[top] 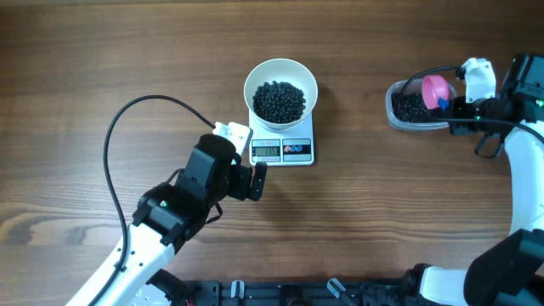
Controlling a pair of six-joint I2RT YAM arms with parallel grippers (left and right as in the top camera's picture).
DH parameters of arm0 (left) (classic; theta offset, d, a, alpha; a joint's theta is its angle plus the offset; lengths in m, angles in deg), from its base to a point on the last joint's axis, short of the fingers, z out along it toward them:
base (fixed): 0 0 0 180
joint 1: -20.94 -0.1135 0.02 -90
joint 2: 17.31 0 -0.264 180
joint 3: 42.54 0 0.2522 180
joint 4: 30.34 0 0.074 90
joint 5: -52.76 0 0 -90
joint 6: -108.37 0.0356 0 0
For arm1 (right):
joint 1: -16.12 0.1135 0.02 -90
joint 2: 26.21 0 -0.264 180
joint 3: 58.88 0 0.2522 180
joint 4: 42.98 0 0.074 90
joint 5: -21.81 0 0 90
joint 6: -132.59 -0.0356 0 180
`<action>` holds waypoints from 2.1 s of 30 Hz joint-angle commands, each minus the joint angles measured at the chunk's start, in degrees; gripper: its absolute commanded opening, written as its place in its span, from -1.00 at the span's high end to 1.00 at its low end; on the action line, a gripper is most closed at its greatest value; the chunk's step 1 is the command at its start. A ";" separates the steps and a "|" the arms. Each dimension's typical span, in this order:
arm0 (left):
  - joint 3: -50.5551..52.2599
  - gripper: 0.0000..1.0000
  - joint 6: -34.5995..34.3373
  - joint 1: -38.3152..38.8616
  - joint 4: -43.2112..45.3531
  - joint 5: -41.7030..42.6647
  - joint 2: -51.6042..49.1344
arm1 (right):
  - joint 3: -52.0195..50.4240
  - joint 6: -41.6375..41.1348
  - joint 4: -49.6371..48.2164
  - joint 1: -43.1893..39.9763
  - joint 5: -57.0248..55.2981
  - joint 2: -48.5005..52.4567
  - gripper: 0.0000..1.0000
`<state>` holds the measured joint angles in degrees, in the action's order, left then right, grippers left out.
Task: Scoop item into bowl and weigh 150g on scale
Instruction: 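Push the pink scoop into the black beans in the tub, right gripper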
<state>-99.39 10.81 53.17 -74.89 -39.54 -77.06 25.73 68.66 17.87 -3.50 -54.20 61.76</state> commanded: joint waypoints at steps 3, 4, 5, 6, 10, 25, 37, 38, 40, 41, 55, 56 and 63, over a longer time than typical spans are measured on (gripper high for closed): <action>0.13 -1.00 1.14 -0.26 0.13 -0.76 -0.07 | 0.70 0.94 0.74 0.13 -3.06 1.86 0.91; 0.13 -1.00 1.14 -0.26 0.13 -0.76 -0.07 | 0.70 0.96 1.03 0.13 -3.06 2.05 0.91; 0.13 -1.00 1.14 -0.26 0.13 -0.76 -0.07 | 0.70 0.96 1.36 0.13 -3.04 2.27 0.91; 0.13 -1.00 1.14 -0.26 0.13 -0.76 -0.07 | 0.68 0.98 1.68 0.13 -3.04 2.54 0.92; 0.13 -1.00 1.14 -0.26 0.13 -0.76 -0.07 | -0.26 0.96 1.86 0.15 -2.99 3.17 0.91; 0.13 -1.00 1.14 -0.26 0.13 -0.76 -0.07 | -2.73 0.83 2.25 0.15 8.85 3.58 0.91; 0.13 -1.00 1.14 -0.26 0.11 -0.76 -0.07 | -2.73 0.74 5.22 0.15 13.81 3.58 0.91; 0.13 -1.00 1.14 -0.26 0.13 -0.76 -0.07 | -2.73 0.74 5.53 0.15 14.64 3.58 0.91; 0.13 -1.00 1.14 -0.26 0.13 -0.76 -0.07 | -2.73 0.79 6.08 0.15 16.72 3.58 0.91; 0.13 -1.00 1.14 -0.26 0.11 -0.76 -0.07 | -2.73 0.79 6.16 0.15 17.53 3.58 0.92; 0.13 -1.00 1.14 -0.26 0.13 -0.76 -0.07 | -2.73 0.79 5.20 -0.07 18.73 3.61 0.92; 0.13 -1.00 1.14 -0.26 0.13 -0.74 -0.07 | -2.73 0.74 4.96 -0.35 18.78 3.61 0.91; 0.13 -1.00 1.14 -0.26 0.13 -0.76 -0.07 | -2.73 0.74 5.29 -2.91 22.23 3.72 0.92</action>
<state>-99.39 10.84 53.17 -74.89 -39.54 -77.06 23.45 68.83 23.07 -5.18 -37.67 64.66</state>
